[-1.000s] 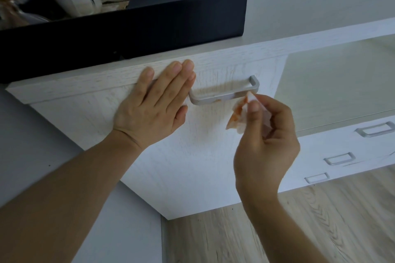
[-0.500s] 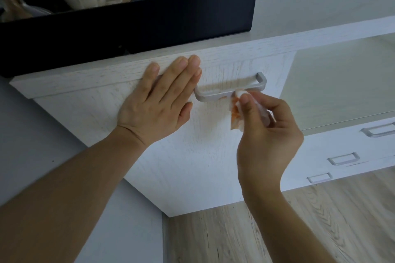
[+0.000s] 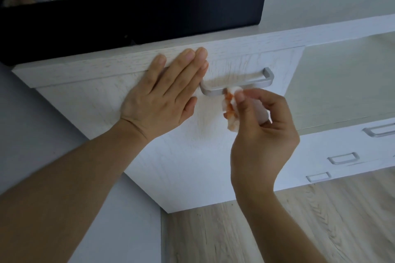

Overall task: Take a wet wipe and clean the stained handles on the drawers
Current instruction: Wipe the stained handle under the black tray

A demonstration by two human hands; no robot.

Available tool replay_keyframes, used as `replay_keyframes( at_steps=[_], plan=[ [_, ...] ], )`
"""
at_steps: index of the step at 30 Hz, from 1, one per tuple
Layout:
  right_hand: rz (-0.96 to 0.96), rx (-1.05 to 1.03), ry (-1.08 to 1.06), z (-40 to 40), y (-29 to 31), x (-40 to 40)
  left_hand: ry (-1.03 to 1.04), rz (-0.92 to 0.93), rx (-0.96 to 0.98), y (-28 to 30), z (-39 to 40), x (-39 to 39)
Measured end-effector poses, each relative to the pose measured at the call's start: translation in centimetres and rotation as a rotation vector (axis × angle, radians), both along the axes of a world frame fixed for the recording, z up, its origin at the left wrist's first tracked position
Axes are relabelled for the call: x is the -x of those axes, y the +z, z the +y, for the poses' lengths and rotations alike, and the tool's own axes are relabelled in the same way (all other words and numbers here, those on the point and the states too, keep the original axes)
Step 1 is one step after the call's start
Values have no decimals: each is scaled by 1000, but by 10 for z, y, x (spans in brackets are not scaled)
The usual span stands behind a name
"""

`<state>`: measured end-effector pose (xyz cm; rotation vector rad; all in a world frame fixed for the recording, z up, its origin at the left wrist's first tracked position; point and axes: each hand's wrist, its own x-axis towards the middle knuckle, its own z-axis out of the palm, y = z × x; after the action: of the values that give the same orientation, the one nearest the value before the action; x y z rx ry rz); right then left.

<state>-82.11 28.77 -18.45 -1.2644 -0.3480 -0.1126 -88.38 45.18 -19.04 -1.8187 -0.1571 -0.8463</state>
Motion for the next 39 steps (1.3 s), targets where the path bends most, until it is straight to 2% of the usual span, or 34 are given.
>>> replay_keyframes(
  at_steps=[2,6,10,14,17,20,26,35,39],
  plan=[
    [-19,-7,0,0,0,1,-46,13,23,2,0,1],
    [-164,144,-5,2,0,5,-111,53,111,4,-3,8],
    [-174,131,-84,3,-1,-8,-91,105,-15,5,9,17],
    [-292,164,-96,4,-2,-9,-63,76,-80,2,15,11],
    [-207,101,-96,7,-1,-7,-52,55,-82,0,15,11],
    [-247,139,-34,8,0,2,-29,64,-89,1,14,11],
    [-38,73,-13,1,8,-5,-35,49,-85,-1,14,10],
    [-5,92,-16,8,8,7,-32,55,-63,0,13,11],
    [69,30,-31,10,8,4,-43,49,-56,0,13,10]
  ],
)
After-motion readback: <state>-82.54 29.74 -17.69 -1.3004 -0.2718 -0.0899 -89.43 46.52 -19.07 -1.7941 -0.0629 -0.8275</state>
